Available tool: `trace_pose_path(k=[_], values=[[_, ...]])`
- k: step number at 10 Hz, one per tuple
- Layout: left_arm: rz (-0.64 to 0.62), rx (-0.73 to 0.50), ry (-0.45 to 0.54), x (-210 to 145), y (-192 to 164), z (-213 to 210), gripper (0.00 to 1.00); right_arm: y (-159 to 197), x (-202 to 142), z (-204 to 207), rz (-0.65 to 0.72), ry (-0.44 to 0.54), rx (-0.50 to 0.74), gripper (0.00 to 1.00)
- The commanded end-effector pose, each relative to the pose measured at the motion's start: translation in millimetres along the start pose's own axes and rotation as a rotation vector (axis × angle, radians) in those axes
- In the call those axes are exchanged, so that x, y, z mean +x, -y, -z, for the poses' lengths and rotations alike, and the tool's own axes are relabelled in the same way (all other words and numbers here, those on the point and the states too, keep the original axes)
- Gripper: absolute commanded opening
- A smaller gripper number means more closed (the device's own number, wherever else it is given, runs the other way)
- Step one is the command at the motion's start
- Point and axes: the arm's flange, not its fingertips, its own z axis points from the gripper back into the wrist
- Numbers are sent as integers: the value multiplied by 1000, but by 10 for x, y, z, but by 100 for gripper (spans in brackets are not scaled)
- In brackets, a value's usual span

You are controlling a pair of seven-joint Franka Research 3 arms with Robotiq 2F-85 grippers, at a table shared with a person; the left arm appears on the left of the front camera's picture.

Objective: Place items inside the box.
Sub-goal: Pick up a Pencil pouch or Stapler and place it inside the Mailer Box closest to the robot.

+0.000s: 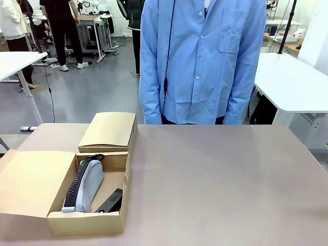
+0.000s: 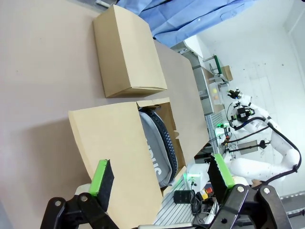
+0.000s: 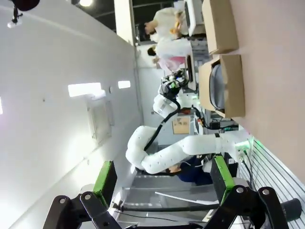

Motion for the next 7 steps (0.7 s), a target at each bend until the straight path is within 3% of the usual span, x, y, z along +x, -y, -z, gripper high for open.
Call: trace_pose_path(k=[1,7], values=[[18,-24,22,3,15,10,100,-183,-58,143,-5,-33,-2,100],[18,-24,22,3,15,10,100,-183,-58,143,-5,-33,-2,100]])
